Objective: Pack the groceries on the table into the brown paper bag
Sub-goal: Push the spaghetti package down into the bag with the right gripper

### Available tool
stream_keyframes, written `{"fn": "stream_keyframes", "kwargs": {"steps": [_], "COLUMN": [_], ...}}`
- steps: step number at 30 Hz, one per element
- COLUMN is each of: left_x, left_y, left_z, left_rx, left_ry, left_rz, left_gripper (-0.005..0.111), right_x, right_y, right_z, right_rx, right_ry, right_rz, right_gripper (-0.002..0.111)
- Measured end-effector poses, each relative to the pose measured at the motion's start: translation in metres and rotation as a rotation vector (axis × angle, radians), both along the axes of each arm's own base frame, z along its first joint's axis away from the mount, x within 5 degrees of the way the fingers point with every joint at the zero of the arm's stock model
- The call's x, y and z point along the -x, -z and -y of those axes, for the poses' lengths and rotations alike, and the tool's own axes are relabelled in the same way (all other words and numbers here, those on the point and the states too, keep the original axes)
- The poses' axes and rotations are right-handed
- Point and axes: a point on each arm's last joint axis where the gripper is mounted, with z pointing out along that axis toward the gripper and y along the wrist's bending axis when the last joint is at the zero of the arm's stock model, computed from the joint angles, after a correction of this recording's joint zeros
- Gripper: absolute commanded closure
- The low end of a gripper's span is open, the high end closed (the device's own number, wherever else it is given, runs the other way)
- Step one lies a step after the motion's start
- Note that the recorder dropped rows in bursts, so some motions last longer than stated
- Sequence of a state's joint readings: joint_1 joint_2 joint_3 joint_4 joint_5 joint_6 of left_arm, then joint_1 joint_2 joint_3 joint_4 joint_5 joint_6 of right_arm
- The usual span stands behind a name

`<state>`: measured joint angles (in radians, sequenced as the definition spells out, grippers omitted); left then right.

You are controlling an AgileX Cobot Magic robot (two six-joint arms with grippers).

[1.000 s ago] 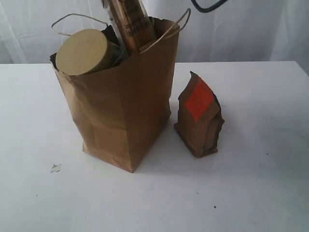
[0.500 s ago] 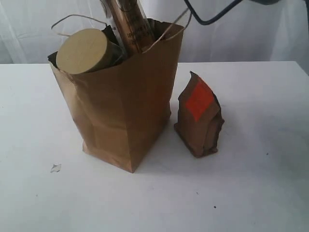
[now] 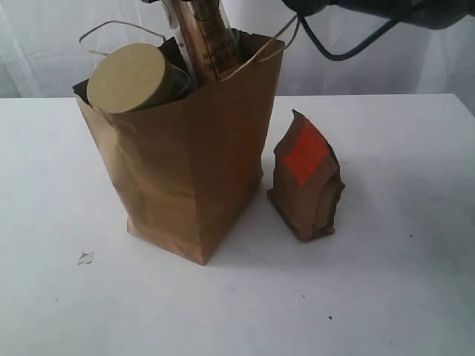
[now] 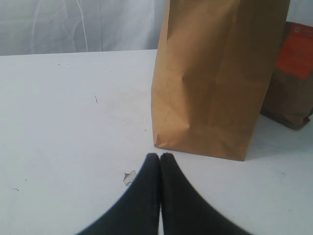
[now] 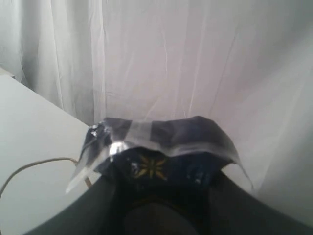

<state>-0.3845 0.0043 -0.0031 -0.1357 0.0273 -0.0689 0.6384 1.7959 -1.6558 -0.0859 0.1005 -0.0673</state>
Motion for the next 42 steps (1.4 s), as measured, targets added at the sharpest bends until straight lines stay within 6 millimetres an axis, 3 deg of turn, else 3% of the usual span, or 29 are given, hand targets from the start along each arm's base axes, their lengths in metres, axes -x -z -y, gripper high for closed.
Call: {"fn": "stream_keyframes", "kwargs": {"steps": [4,9,17,26,29,35,38,42], "left_x": [0.000,0.000,0.000,0.000,0.000,0.000,0.000,0.000], "left_y": [0.000,0.000,0.000,0.000,0.000,0.000,0.000,0.000], "left_z": [0.000,0.000,0.000,0.000,0.000,0.000,0.000,0.000], "left_rx": [0.000,0.000,0.000,0.000,0.000,0.000,0.000,0.000], "left_ry": [0.000,0.000,0.000,0.000,0.000,0.000,0.000,0.000], "left_rz": [0.000,0.000,0.000,0.000,0.000,0.000,0.000,0.000], "left_gripper": [0.107,0.107,0.107,0.107,0.107,0.107,0.107,0.107], "right_x": [0.003,0.006,0.011,0.012,0.013,0.015,0.016,0.018], "right_y": [0.004,0.029,0.018,0.026,0.029,0.034,0.035,0.036], "right_z": [0.005,0.007,0.013,0.015,0.016,0.017,0.018,0.021], "right_rx": [0.021,0.098,0.054,0.105,0.117,0.146,0.158,0.171], "right_ry": [0.002,0.000,0.003,0.009,0.009,0.011,0.012,0.016], "right_rz": [-0.004,-0.092,-0.053,-0.131,-0.155,-0.206,-0.231,-0.265], "right_gripper": [0.108,0.108,0.108,0.107,0.097,0.061,0.050,0.045]}}
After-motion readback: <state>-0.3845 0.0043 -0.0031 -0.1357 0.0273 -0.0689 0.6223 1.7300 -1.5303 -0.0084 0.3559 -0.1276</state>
